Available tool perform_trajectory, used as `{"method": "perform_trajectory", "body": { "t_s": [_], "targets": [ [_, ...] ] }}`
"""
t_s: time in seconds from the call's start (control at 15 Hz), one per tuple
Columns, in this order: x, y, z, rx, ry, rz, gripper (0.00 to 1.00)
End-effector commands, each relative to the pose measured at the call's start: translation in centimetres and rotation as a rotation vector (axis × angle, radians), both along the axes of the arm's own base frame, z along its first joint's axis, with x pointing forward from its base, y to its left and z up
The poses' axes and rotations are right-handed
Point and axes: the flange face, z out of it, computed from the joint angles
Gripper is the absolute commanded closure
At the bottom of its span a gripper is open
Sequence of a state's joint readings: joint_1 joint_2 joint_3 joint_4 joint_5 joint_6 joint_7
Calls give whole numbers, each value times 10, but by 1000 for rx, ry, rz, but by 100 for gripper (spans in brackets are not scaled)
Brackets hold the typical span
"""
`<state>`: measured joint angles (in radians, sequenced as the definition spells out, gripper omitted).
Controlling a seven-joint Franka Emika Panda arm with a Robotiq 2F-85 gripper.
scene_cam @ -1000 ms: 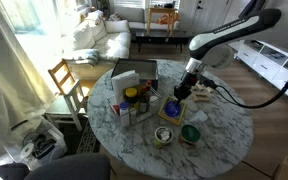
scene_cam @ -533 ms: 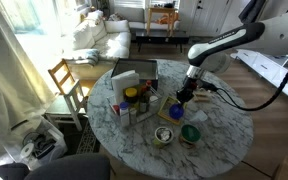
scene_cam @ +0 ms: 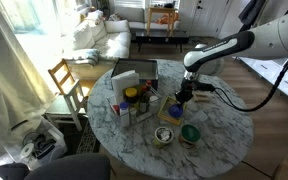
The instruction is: Switch the blue and green lids in the containers
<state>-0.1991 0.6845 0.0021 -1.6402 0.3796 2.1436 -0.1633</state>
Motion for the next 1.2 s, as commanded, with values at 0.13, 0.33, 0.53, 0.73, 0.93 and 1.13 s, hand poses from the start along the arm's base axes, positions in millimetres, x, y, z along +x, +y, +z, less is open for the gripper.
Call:
{"method": "perform_trajectory", "body": {
  "t_s": [0.13, 0.33, 0.53, 0.73, 0.93, 1.13],
  "targets": [
    [9, -3, -11, -115, 42, -16, 73],
    [10, -1, -12, -142, 56, -11, 61],
    [10, 0, -10, -171, 63, -5, 39],
    [9, -1, -1, -199, 63, -7, 17],
    [0, 10, 4, -105, 100, 51, 0],
    [-13, 22, 0, 11, 155, 173, 0]
  ]
}}
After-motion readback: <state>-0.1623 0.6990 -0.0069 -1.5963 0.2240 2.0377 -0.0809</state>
